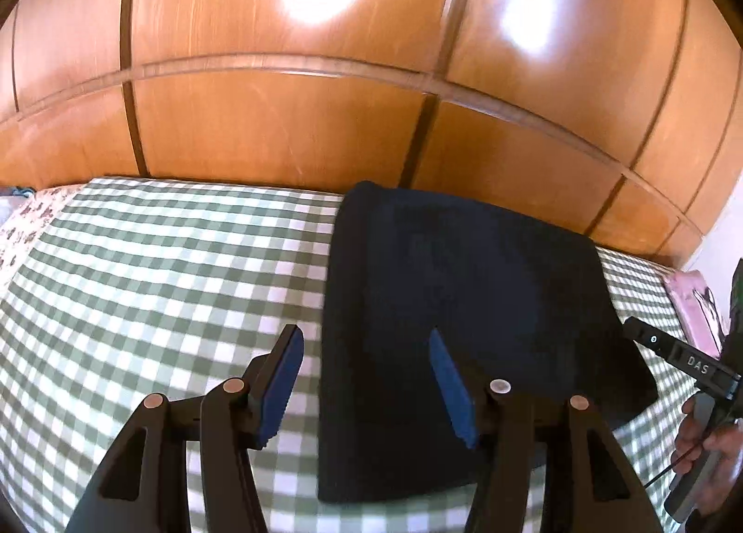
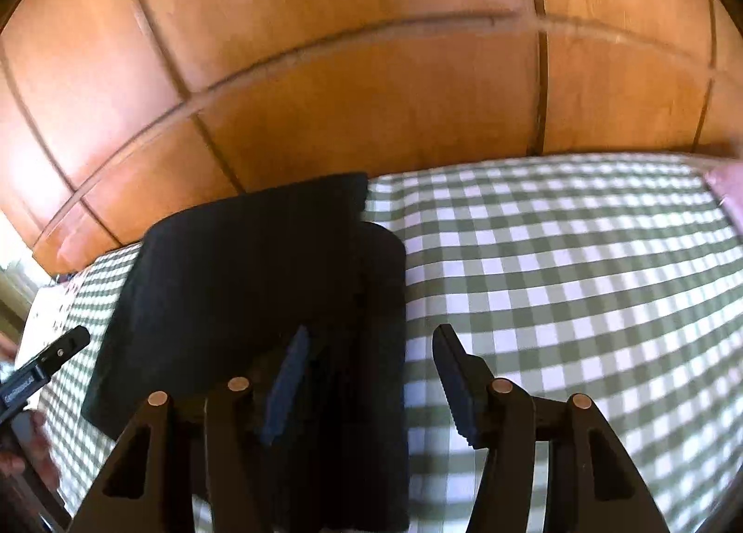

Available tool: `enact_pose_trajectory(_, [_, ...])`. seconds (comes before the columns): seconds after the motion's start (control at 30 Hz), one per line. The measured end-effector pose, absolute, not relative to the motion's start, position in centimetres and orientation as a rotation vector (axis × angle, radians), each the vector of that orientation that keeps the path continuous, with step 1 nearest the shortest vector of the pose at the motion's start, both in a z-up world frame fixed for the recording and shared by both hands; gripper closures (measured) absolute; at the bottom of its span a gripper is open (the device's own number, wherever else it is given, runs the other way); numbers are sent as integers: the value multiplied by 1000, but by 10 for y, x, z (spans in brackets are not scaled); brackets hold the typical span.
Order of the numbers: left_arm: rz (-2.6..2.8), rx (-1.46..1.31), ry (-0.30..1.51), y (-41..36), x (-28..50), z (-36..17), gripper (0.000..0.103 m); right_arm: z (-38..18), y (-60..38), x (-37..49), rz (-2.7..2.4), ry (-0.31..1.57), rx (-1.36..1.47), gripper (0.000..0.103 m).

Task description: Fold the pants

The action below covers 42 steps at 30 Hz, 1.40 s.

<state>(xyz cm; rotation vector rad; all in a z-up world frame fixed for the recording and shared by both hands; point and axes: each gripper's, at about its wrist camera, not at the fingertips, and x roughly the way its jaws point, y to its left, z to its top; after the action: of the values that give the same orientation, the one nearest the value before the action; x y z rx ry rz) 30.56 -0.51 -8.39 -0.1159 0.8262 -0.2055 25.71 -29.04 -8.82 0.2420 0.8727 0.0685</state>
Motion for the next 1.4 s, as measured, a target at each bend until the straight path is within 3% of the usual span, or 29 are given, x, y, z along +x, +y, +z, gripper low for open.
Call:
enact_pose_trajectory(0.17, [-212, -81, 817, -12, 278, -85, 45, -77, -267, 217, 157, 833, 210, 47])
enact_pose_trajectory(0.33, [-213, -28, 859, -23, 263, -103, 45, -105, -255, 209, 138, 908, 165, 54])
enact_pose_trajectory(0.73, [-231, -59, 756, -20, 220, -64, 45, -87, -258, 186, 89, 859, 206, 54])
enact_pose_trajectory(0.87, [-228, -66, 722, -20, 199, -51, 45, -71, -246, 170, 80, 813, 184, 52])
enact_pose_trajectory(1.03, [-201, -54, 694, -20, 171, -42, 45, -57, -223, 143, 49, 777, 138, 39])
enact_pose_trajectory(1.27, [-160, -8, 688, -18, 135, -47, 44, -49, -191, 106, -26, 750, 74, 37])
enact_pose_trajectory(1.4, [-148, -24, 689, -14, 119, -48, 38, -41, -177, 85, -45, 718, 36, 36])
